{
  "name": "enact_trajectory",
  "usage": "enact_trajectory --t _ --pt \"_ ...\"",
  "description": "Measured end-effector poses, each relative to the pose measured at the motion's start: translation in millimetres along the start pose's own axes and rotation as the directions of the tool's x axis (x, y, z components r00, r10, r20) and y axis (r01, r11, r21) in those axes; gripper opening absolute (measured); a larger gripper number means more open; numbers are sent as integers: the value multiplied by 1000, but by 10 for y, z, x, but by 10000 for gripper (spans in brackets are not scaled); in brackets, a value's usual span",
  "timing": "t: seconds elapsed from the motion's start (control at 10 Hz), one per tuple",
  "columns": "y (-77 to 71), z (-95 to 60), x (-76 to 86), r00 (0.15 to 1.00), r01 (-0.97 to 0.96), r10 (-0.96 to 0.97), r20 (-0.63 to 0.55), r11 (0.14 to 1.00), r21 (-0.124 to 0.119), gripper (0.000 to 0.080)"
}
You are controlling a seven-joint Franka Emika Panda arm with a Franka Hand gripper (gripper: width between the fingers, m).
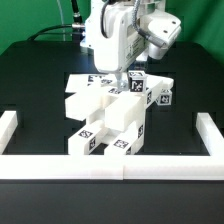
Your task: Assemble chair
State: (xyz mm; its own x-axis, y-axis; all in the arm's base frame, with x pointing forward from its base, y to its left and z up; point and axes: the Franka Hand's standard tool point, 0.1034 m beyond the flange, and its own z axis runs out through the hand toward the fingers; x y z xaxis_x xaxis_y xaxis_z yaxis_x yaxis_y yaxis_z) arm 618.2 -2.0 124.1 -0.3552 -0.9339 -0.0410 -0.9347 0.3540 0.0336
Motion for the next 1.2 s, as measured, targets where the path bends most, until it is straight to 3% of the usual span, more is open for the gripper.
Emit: enact_trajectory --t 0.6,0.9,1.2 --pt "-6 0 -7 883 469 -469 0 883 1 649" --pt "-6 1 -3 779 627 -627 0 779 0 649" --pt "-4 6 3 615 789 -789 -1 615 -2 649"
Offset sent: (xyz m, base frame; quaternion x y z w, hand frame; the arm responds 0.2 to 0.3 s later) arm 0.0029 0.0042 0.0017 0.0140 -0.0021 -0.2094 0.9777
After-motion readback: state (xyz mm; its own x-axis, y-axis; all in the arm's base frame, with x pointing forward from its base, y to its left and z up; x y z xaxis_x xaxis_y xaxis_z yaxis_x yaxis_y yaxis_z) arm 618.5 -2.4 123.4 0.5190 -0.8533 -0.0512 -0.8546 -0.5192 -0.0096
